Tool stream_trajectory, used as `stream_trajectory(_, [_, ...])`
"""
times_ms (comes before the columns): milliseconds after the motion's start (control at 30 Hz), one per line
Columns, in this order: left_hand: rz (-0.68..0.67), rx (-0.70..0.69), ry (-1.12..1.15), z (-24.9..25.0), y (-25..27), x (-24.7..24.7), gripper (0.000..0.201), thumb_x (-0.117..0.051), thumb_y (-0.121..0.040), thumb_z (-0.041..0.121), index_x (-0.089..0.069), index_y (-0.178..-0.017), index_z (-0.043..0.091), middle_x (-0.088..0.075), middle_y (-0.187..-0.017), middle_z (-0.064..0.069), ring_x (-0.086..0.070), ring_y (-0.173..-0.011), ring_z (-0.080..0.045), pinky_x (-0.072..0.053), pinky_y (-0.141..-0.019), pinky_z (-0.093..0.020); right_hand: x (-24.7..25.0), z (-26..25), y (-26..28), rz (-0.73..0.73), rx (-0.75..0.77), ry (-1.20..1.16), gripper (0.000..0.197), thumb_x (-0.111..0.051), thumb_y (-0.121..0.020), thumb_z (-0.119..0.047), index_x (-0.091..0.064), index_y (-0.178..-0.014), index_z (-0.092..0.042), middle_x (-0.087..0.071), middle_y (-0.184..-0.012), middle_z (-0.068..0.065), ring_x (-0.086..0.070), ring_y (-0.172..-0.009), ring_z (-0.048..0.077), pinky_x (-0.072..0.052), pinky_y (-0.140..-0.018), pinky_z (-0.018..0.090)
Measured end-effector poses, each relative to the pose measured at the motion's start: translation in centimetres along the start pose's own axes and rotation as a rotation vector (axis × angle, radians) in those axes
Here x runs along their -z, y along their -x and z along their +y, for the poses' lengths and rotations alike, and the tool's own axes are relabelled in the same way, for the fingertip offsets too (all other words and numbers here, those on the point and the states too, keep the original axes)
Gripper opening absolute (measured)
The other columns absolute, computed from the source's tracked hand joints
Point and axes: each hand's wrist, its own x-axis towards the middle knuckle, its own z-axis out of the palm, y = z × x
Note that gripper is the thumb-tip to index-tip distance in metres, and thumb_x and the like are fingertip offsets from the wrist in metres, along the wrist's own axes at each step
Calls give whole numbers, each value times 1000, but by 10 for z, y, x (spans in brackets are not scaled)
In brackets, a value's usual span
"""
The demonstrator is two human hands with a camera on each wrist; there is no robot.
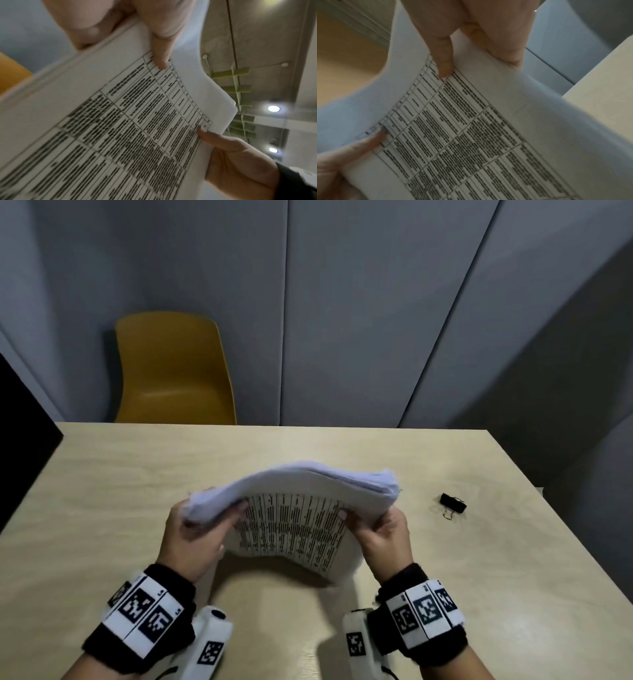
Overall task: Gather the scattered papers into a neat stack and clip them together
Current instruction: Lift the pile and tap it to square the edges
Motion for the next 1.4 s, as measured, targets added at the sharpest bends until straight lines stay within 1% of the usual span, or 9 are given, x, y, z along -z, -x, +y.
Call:
stream_trajectory(267, [-43, 151, 7, -13, 10, 4, 35, -82, -56, 46, -70, -88, 41, -72, -90, 23, -65, -87, 4, -52, -79, -22, -4, 15, 12, 46, 18, 133, 20, -67, -72, -7, -62, -84, -22, -73, -79, -15, -66, -78, 7, -54, -73, 24])
stream_trajectory(467, [54, 85, -55, -5, 8, -1, 36, -69, -76, 4, -70, -73, 39, -68, -71, 31, -61, -69, 15, -49, -66, -5, -11, 7, 13, 87, 56, 87, 22, -61, -74, -6, -58, -88, -23, -72, -79, -14, -64, -77, 0, -53, -72, 21])
stream_trajectory(700, [212, -126, 1, 6, 4, 10, 78, -62, -77, 13, -22, -134, 46, -48, -124, 9, -55, -114, -5, -50, -88, -19, -21, -14, 16, 107, 294, 261, 102, -67, -71, -13, -2, -141, -50, -45, -125, 2, -54, -112, 22, -48, -96, 39])
stream_trajectory(833, [170, -415, -446, 15, 2, 4, 59, -45, -86, 15, -26, -140, 24, -31, -139, -14, -27, -136, -4, -31, -111, -24, -27, -27, 11, 124, 496, 572, 84, -62, -72, -22, -18, -142, -40, -34, -132, 16, -34, -128, 19, -23, -107, 9])
stream_trajectory(933, [134, -422, -499, 19, 3, 2, 48, -43, -85, 14, -39, -133, 18, -37, -135, -23, -21, -131, 11, -23, -108, -7, -24, -29, 10, 134, 475, 593, 69, -60, -72, -20, -35, -136, -27, -38, -129, 18, -34, -127, 18, -21, -105, 4])
stream_trajectory(1100, [148, -377, -439, 21, 5, 12, 58, -52, -84, 17, -35, -137, 31, -54, -120, -3, -50, -111, 0, -46, -94, -27, -24, -33, 15, 187, 510, 531, 78, -63, -72, -15, -28, -140, -30, -45, -127, 7, -46, -120, 21, -35, -102, 17])
stream_trajectory(1233, [125, -83, -81, 16, 3, 17, 96, -82, -63, 20, -25, -140, 34, -68, -88, 18, -62, -74, 6, -49, -67, -8, -17, -33, 15, 135, 341, 335, 101, -75, -68, 0, -16, -144, -28, -59, -94, -18, -58, -84, -15, -40, -75, 0])
stream_trajectory(1300, [38, 48, 68, 4, 2, 21, 84, -87, -50, 40, -51, -125, 30, -69, -97, 24, -63, -85, 10, -49, -73, -7, -12, -24, 10, 24, 175, 224, 63, -74, -68, 11, -51, -122, -10, -65, -82, -15, -58, -76, -19, -44, -76, 9])
stream_trajectory(1400, [-12, 127, 7, -2, 4, 11, 24, -79, -64, 40, -70, -86, 36, -69, -81, 31, -62, -80, 14, -50, -73, -11, -16, -8, 5, 36, 2, 199, 16, -73, -71, -6, -70, -68, -22, -71, -65, -14, -64, -65, 0, -52, -65, 27])
